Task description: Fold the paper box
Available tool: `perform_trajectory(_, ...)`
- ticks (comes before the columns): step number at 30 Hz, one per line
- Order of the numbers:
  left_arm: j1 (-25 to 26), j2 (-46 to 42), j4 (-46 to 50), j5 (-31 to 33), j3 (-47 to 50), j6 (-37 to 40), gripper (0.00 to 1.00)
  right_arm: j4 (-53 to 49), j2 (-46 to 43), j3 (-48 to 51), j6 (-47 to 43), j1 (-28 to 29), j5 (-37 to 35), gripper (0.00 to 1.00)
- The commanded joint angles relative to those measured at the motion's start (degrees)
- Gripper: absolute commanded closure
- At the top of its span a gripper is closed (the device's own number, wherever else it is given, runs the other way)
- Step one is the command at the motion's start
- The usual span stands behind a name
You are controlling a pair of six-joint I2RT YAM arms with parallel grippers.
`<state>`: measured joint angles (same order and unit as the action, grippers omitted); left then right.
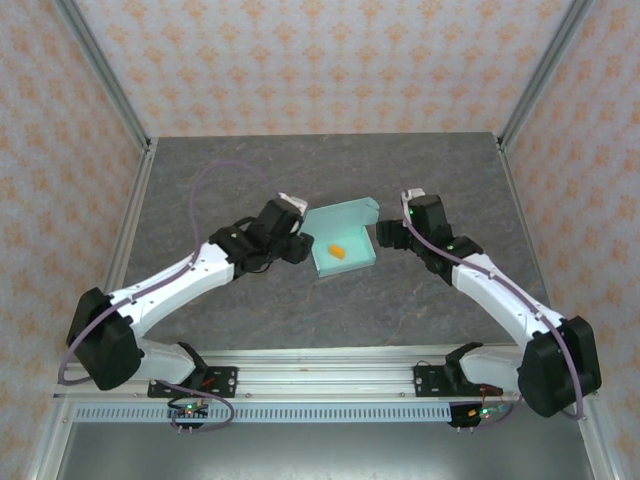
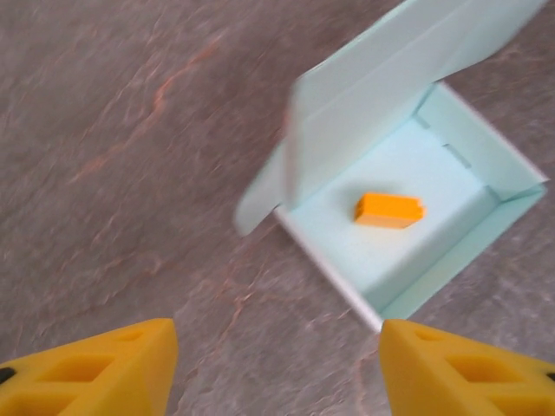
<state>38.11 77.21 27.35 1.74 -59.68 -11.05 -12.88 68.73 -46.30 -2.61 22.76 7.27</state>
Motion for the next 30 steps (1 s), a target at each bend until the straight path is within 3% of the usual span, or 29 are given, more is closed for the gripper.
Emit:
perform_trajectory(1,-3.3,-3.0,-4.1,-4.4,3.5,-1.1,0.33,6.9,3.3,-0.4,-6.3,-2.4,7.8,0.19)
perform_trajectory(6,-9.1,-3.7,-9.3,-9.3,7.0,-0.4,0.30,12.8,8.2,-0.6,-10.9,-6.0,14.8,0.22)
perform_trajectory(13,-12.1,-3.3,-16.0,-13.4,10.0,2.4,0.27,20.3,11.9,0.9,-20.9,-8.1,22.6,0.24)
perform_trajectory(30,-12.4,-0.2,-20.4,-16.6,11.6,6.8,0.27,19.0,20.1,-3.6,-31.1,-8.1,23.1,0.38)
